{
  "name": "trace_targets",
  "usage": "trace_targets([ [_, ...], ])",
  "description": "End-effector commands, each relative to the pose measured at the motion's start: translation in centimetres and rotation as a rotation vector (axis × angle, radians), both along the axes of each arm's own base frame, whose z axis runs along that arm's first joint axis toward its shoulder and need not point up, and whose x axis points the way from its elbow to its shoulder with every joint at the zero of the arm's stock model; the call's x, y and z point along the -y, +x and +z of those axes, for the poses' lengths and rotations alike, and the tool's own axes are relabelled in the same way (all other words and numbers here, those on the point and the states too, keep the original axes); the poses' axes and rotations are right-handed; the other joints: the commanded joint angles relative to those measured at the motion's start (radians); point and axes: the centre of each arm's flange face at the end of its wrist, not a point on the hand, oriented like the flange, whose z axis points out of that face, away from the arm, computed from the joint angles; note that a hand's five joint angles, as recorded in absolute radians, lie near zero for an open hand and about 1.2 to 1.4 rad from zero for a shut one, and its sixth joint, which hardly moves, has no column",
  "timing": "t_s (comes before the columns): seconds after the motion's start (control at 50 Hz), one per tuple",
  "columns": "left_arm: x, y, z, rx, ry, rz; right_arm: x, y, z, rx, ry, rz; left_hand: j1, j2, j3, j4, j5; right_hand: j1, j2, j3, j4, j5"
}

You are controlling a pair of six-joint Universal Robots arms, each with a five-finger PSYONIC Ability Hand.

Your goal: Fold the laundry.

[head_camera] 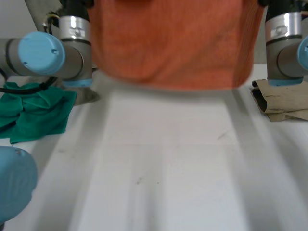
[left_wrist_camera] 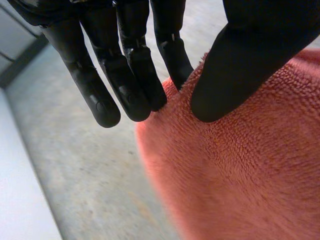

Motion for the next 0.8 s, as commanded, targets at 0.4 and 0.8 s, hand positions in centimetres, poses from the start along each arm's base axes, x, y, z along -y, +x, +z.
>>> trace_targets([
  [0.4,-7.9,3.2,-19.9,0.259,0.703,-0.01,-7.4,-2.5,-17.2,-0.239,0.838,0.152,0.249,0.198,0.204,0.195,0.275,0.421,0.23,0.211,0.204,0.251],
  [0.8,-22.0,10.6,-18.1,0.651,1.182,0.097,-22.2,-11.8,-14.2,-0.677,1.614,-0.05,0.249,0.198,0.204,0.195,0.275,0.421,0.23,0.211,0.204,0.251],
])
